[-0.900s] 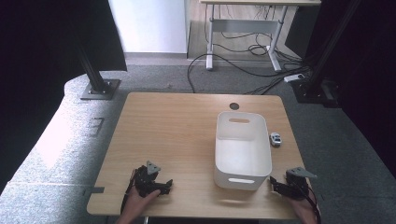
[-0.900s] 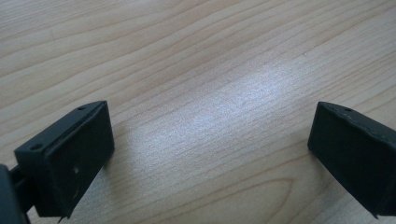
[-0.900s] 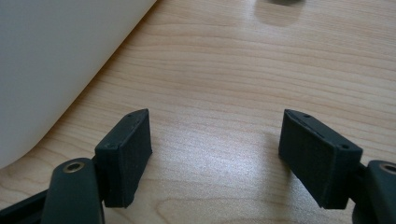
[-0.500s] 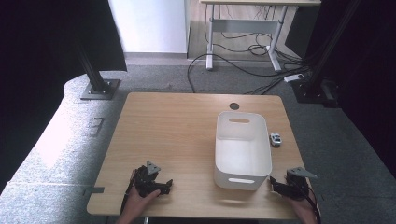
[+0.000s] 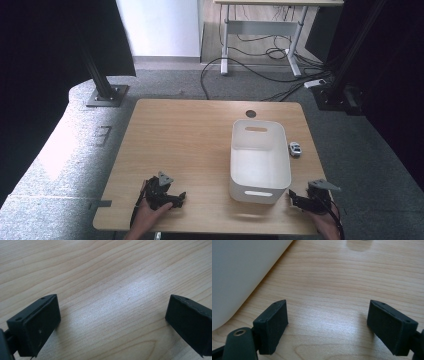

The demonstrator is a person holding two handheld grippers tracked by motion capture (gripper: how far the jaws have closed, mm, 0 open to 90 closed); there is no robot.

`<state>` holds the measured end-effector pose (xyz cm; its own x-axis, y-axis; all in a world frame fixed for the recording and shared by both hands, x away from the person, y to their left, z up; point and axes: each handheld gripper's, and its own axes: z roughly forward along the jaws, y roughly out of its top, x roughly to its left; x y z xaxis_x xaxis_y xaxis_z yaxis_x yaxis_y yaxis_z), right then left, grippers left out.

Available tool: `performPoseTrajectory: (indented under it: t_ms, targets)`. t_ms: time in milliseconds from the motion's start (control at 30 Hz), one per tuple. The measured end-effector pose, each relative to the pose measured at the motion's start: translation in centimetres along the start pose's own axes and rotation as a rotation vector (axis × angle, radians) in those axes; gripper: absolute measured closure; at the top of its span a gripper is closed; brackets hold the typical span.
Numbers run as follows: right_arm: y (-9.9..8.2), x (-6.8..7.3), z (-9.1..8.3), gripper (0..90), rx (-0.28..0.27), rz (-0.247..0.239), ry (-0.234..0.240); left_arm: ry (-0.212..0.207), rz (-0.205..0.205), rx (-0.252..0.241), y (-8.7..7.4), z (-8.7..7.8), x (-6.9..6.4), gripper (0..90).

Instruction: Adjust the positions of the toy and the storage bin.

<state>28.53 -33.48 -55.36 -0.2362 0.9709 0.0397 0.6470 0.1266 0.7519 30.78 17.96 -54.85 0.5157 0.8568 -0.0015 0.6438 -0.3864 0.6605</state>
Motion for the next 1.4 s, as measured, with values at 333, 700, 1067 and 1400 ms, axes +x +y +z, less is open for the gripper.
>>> performPoseTrajectory:
  t_ms: [333,700,1067,1400]
  targets:
    - [2.2,-0.2,-3.5,16.2,-0.131,0.078,0.042,0.000,0.000,0.000,0.0,0.0,0.0,0.0]
    - [3.8,0.1,-5.3,16.4,-0.186,0.080,0.058,0.000,0.000,0.000,0.0,0.0,0.0,0.0]
    - [7.0,0.7,-7.1,16.5,-0.245,0.069,0.074,0.000,-0.001,-0.001,0.0,0.0,0.0,0.0]
    - [8.6,1.3,-7.3,16.5,-0.259,0.057,0.086,0.000,-0.002,-0.001,0.0,0.0,0.0,0.0]
